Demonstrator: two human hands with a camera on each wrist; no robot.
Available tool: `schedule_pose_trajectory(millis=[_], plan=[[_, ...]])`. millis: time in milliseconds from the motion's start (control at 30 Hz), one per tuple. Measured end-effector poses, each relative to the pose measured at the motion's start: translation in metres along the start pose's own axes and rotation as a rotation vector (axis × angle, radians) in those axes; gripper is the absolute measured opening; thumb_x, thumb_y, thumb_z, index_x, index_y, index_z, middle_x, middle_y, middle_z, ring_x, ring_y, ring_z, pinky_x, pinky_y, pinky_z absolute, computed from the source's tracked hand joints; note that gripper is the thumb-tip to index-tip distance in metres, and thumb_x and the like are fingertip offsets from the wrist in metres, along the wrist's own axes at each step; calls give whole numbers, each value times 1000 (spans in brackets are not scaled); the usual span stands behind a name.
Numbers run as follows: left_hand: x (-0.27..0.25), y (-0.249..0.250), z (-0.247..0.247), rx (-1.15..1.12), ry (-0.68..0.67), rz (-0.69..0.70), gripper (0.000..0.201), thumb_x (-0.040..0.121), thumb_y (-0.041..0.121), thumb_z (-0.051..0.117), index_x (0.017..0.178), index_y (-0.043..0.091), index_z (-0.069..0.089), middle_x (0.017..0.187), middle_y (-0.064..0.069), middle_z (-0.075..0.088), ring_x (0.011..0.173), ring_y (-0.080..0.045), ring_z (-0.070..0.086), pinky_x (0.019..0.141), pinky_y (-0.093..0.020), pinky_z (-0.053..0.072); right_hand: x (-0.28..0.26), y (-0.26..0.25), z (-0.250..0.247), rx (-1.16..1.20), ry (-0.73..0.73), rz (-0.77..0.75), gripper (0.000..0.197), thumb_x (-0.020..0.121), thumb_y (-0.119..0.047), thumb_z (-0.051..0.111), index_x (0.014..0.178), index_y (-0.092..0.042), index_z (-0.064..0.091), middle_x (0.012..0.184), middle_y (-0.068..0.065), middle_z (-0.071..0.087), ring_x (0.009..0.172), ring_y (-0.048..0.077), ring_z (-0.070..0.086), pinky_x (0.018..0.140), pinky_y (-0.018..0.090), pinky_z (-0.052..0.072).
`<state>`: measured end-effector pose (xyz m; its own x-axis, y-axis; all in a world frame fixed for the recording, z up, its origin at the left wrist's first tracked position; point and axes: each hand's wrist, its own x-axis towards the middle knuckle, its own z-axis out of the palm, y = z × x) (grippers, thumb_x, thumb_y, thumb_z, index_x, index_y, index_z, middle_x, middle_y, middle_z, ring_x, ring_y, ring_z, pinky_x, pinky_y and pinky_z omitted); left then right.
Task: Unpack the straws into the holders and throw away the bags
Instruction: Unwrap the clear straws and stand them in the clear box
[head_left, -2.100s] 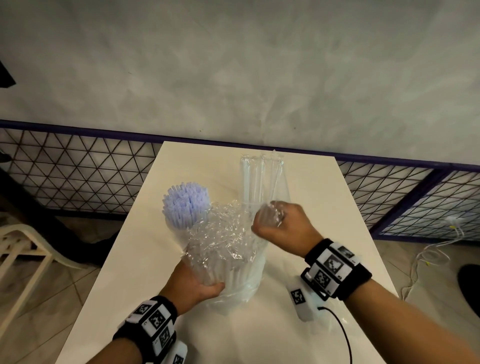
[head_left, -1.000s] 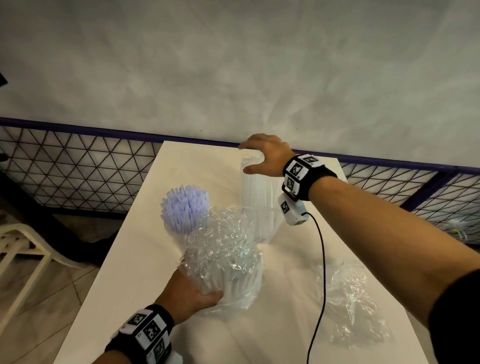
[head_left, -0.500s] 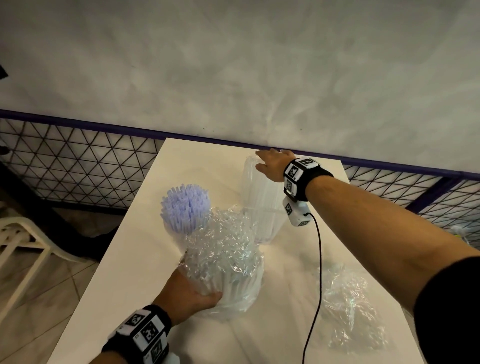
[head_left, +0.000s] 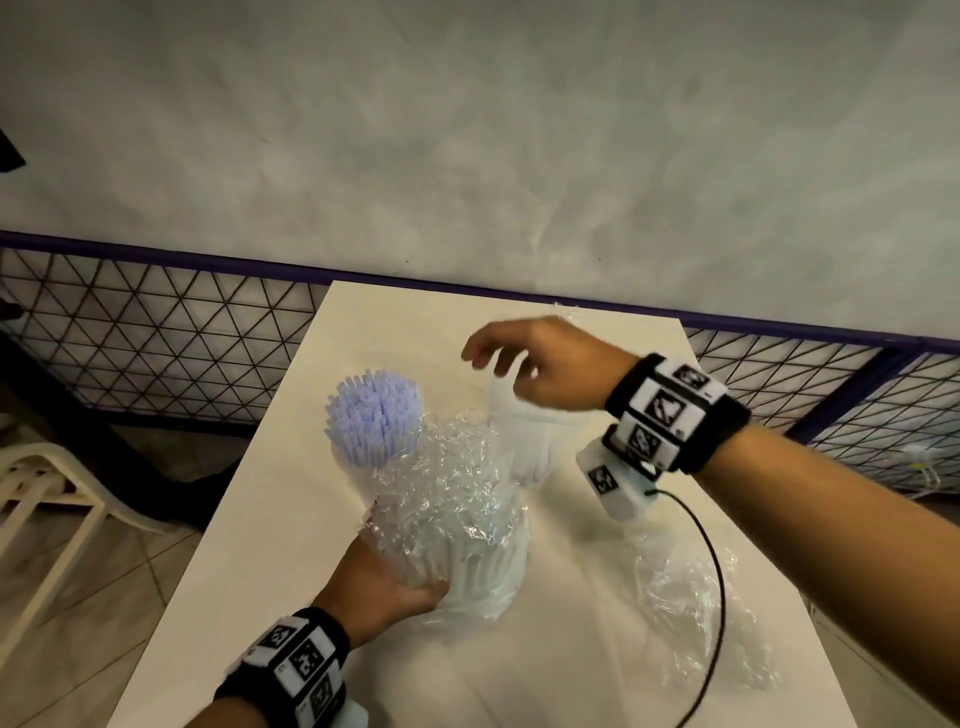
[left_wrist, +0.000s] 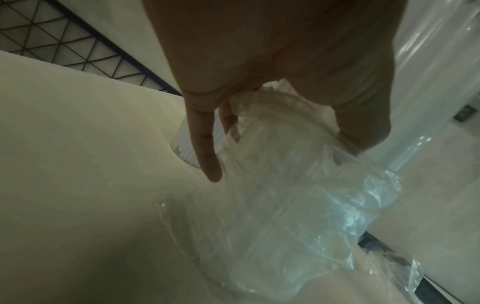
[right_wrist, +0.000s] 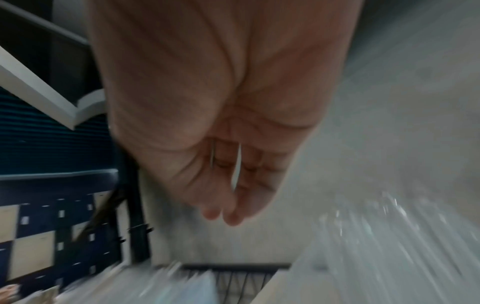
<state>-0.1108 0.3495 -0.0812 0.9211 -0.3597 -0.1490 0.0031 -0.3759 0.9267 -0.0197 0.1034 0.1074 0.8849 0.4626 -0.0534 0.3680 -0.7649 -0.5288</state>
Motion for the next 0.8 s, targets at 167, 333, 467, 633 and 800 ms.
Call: schedule_pose_trajectory(millis=[167,333,467,633,800], plan=[[0,0,-3,28,-38,42,36,63,23,86,73,12,54,66,13,69,71,6,64,83,-3,38,-33,8,50,119,-266,76,94,76,-5,76,151,-36,29,139,-13,49,112,12,53,88,27,54],[2,-5,-4,30,-74,78,36,60,37,82,71,16,55,64,15,67,67,7,61,88,-17,46,-40,32,81,313,-23,113,70,76,-4,82,138,-19,53,119,-20,57,96,-17,53,80,6,42],[1,-1,-4,25,-54,86,35,61,29,84,87,26,60,69,21,68,73,7,64,85,-6,42,-47,41,98,422,75,203,54,76,-3,82,125,-15,63,111,-20,59,97,-14,54,79,7,41],[2,-4,-2,28,-49,87,34,62,24,85,68,16,52,61,15,66,64,10,59,85,-7,40,-51,36,110,466,159,164,26,75,-9,73,99,-16,66,94,-12,66,87,-9,60,82,12,44],[3,-5,-1,24,-35,102,49,56,50,84,63,17,49,57,13,64,62,9,60,85,-3,37,-52,30,103,587,136,153,55,73,-6,70,121,-34,62,98,-19,68,90,12,64,78,26,53]])
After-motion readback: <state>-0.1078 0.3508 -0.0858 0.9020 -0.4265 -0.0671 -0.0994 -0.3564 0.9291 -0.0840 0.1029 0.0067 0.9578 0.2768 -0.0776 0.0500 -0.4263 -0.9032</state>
